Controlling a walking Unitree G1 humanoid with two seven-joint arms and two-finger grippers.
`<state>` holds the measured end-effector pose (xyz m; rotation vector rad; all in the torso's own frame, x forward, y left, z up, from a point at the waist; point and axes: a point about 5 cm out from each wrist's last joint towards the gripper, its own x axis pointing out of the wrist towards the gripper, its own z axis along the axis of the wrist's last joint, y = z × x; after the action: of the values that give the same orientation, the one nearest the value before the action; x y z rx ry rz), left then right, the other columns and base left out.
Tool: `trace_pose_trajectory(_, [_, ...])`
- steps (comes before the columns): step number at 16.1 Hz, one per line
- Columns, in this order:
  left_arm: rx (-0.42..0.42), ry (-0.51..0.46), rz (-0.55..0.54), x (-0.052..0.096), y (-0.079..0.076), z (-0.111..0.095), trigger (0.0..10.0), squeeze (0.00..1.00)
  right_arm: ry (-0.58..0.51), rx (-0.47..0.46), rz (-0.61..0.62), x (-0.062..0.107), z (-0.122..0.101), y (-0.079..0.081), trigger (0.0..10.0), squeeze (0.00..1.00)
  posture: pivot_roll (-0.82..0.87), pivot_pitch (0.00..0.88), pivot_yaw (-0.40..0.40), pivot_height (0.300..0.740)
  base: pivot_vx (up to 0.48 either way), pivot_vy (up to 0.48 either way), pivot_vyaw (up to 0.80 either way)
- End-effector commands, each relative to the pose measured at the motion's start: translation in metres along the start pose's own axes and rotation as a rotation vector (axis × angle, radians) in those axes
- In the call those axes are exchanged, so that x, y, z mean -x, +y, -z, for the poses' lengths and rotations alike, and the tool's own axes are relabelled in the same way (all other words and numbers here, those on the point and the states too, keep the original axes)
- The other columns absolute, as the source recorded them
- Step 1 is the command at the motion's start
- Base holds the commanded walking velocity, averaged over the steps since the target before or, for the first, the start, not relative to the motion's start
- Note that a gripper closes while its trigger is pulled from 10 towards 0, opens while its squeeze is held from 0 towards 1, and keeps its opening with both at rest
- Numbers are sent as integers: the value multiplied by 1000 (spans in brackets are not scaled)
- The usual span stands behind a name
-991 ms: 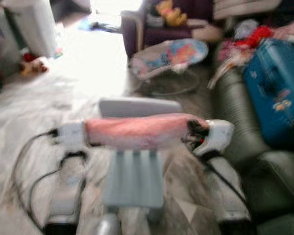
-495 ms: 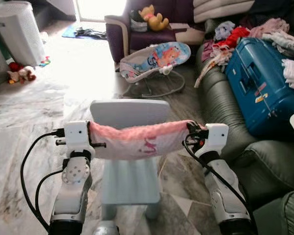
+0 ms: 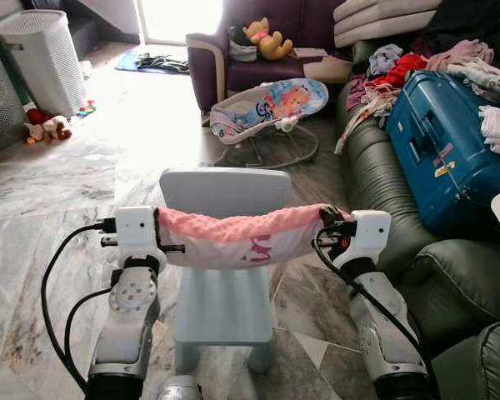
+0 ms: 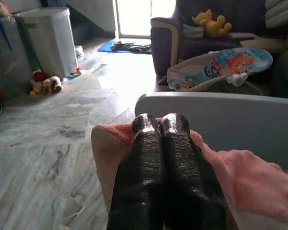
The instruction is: Move the pillow to the sofa
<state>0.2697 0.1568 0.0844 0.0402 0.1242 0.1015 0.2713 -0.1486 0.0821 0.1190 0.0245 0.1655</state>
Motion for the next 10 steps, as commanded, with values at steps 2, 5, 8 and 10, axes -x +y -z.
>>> trace_pose_trajectory(2, [-10,-7,7,-3,-2,-4,10000,0,-21,-1,-3,-1,-5,0,10000,0,78,0,-13,740,0,0,0])
trace_pose_trajectory(5, [-10,-7,7,-3,-2,-4,10000,0,-21,-1,-3,-1,-5,0,10000,0,78,0,-13,740,0,0,0])
trace_pose_trajectory(8, [-10,-7,7,-3,-2,-4,10000,0,-21,-1,-3,-1,-5,0,10000,0,78,0,-13,740,0,0,0])
trace_pose_trajectory(10, [-10,-7,7,-3,-2,-4,10000,0,-21,-1,-3,-1,-5,0,10000,0,78,0,-13,740,0,0,0])
